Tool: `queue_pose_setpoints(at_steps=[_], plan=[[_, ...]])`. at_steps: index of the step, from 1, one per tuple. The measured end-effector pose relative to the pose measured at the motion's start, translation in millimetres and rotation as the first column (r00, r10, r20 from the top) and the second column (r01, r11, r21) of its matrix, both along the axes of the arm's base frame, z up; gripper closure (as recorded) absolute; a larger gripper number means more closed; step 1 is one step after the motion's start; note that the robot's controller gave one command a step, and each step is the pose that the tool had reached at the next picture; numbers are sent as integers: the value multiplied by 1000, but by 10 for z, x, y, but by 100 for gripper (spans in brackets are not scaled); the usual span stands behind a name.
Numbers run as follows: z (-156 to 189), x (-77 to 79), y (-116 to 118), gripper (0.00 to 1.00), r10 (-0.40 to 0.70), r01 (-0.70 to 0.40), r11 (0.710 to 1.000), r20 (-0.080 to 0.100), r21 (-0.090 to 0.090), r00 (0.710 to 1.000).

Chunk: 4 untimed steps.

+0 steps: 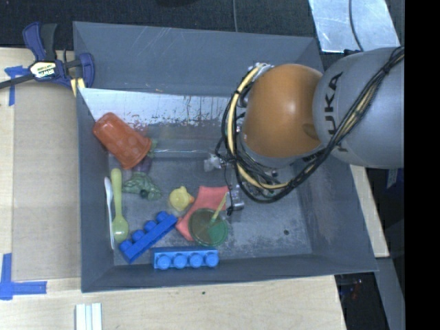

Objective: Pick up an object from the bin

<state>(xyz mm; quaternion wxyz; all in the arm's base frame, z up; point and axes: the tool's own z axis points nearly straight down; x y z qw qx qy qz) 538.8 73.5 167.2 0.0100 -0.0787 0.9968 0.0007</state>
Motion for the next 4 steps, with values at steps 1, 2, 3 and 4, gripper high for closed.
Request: queue_pose_setpoints(at_steps=[1, 2, 3, 4], plan=[[-285, 19, -140, 0, -316, 316, 949, -9, 4, 949], [-334, 12, -235, 0, -136, 136, 991, -10, 0, 991], [-936, 88, -614, 100, -122, 122, 993, -3, 2, 993], [-935, 89, -614, 100, -122, 122, 993, -3, 2, 993]])
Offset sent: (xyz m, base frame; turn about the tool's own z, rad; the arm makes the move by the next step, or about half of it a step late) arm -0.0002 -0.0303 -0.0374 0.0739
